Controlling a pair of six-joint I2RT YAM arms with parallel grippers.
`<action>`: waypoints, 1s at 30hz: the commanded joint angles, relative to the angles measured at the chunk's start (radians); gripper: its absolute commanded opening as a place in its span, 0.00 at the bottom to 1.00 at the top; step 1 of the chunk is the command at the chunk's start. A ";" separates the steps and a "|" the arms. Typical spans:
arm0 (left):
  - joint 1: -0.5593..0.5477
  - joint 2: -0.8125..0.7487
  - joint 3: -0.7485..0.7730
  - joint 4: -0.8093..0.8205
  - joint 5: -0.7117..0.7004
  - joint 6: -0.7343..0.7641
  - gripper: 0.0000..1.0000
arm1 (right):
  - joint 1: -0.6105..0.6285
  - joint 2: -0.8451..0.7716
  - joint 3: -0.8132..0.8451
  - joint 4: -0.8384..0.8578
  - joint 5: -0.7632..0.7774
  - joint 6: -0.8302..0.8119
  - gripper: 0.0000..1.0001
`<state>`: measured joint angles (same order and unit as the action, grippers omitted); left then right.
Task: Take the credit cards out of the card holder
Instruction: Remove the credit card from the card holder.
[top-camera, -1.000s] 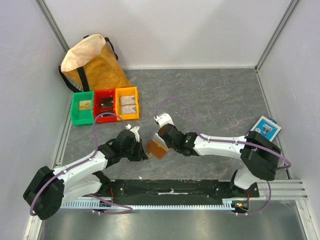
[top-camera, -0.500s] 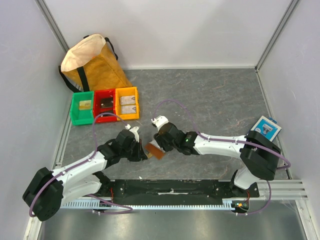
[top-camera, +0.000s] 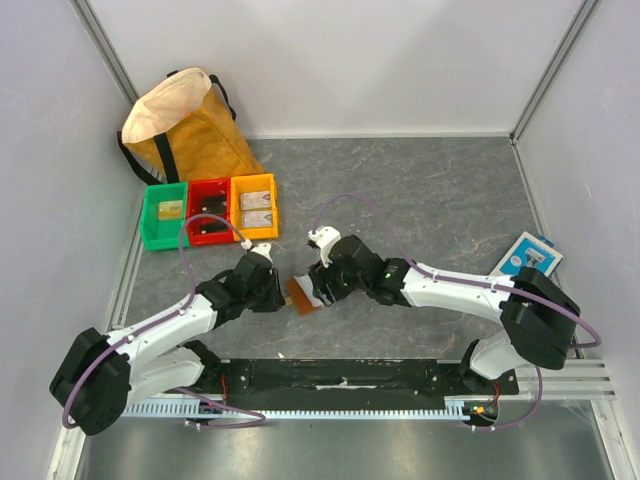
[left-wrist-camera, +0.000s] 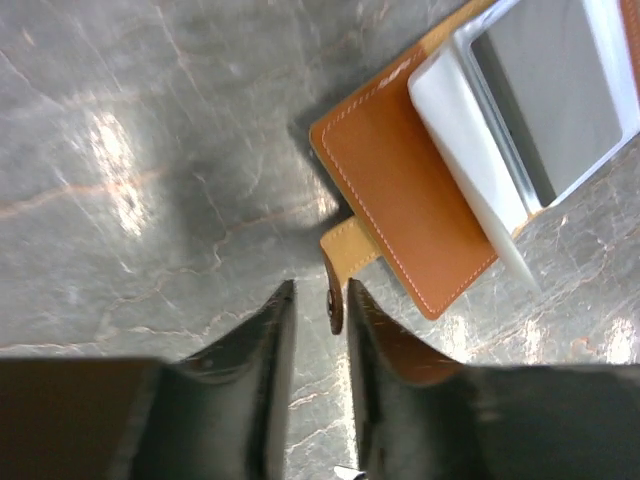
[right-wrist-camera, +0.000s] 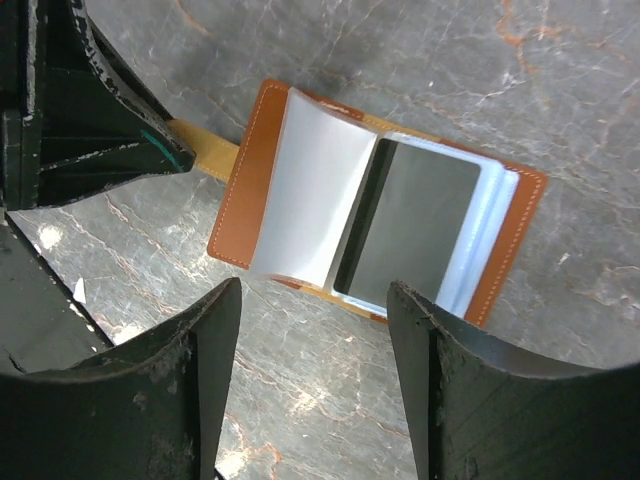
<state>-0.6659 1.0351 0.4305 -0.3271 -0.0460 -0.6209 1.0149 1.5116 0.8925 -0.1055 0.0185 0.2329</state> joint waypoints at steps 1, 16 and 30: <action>0.006 -0.006 0.114 -0.018 -0.100 0.049 0.39 | -0.051 -0.080 -0.023 0.047 -0.069 -0.012 0.67; 0.002 -0.037 0.251 0.198 0.247 -0.089 0.46 | -0.272 -0.021 -0.086 0.216 -0.258 0.057 0.36; -0.003 0.181 0.027 0.484 0.333 -0.224 0.18 | -0.341 0.139 -0.136 0.375 -0.428 0.174 0.27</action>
<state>-0.6655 1.2072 0.5308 0.0570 0.2695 -0.7761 0.6880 1.6249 0.7860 0.1898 -0.3477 0.3588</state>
